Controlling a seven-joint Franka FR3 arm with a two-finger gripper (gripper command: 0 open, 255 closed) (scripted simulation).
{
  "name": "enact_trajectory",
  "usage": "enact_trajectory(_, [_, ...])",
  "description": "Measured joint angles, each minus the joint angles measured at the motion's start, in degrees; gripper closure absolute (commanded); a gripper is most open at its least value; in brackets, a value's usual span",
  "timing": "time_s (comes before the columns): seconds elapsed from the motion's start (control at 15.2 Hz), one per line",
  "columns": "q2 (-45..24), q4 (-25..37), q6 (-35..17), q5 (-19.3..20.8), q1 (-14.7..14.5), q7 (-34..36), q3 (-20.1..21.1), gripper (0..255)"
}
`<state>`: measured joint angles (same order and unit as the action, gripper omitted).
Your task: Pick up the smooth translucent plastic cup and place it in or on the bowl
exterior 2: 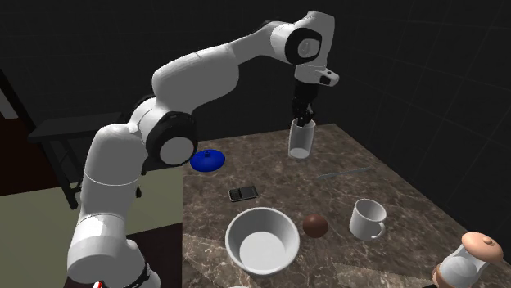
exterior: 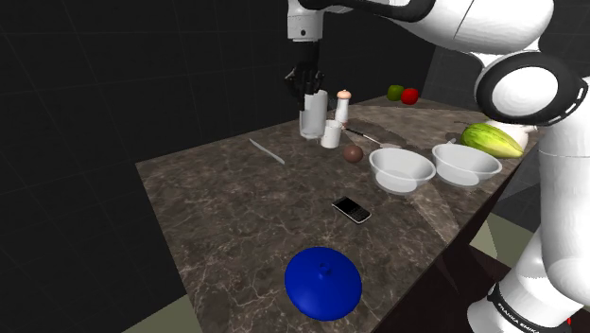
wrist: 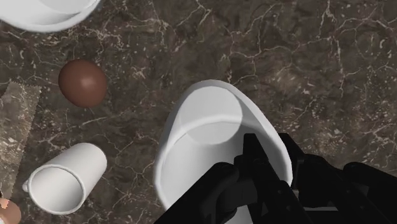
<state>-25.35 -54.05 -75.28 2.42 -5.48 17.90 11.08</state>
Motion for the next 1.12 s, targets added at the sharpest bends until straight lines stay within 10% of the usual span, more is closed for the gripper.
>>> enact_trajectory(0.46, [18.56,-25.01,-6.64,-3.17,6.28,-6.61,-1.84,255])
enact_trajectory(1.12, [36.47,-43.07,-6.57,-4.21,11.46,-17.25,-7.4,255])
